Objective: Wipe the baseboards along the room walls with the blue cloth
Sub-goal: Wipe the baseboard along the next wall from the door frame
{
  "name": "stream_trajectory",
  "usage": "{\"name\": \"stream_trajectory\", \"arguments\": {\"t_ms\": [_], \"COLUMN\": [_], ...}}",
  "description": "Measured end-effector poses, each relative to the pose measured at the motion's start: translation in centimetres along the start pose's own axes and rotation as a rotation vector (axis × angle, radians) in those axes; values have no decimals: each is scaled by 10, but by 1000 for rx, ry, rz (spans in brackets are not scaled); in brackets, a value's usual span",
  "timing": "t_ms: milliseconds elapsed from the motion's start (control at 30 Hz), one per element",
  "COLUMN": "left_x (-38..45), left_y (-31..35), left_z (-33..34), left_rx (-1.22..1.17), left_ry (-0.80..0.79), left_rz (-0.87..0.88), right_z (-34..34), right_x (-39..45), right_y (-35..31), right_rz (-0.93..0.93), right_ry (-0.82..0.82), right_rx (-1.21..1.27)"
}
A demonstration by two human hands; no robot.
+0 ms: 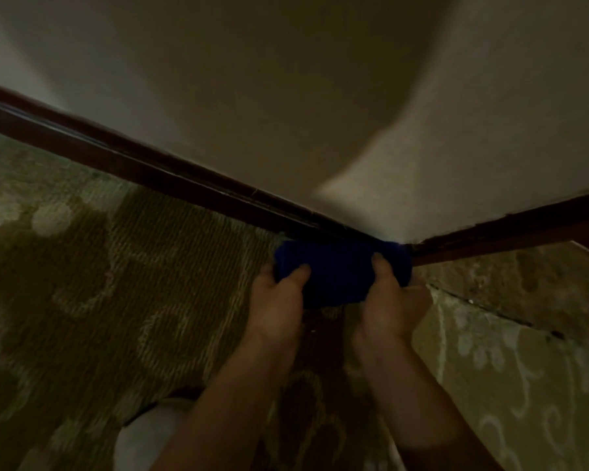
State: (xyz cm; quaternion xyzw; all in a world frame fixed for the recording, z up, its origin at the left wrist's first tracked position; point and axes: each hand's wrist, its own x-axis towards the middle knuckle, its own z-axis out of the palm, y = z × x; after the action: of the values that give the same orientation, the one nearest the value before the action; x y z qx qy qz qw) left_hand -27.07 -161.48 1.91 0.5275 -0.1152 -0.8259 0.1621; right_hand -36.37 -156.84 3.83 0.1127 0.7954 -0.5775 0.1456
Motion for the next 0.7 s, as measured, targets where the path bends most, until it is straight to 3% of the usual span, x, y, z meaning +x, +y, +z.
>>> {"name": "stream_trajectory", "arguments": {"t_ms": [133,267,367,533,600,700], "left_x": [-1,0,3,6,8,9], "left_y": [7,34,46,25,21,29], "left_z": [-12,-31,-25,-13,-21,-35], "left_rx": [-125,-208,-162,-47,-126,-244], "left_ry": [141,417,352,-68,-42,155], "left_rz": [52,240,260,-27,-62,36], "right_z": [29,63,52,25,41,72], "right_x": [-21,-57,-49,-14,-20,-45], "right_y": [7,16,6,-12,-11,-1], "right_rz": [-31,-8,11,24,-13,20], "right_ry": [-47,-273,-290,64,89,-2], "right_rx": [-33,-71,-93,-99,-137,-154]}}
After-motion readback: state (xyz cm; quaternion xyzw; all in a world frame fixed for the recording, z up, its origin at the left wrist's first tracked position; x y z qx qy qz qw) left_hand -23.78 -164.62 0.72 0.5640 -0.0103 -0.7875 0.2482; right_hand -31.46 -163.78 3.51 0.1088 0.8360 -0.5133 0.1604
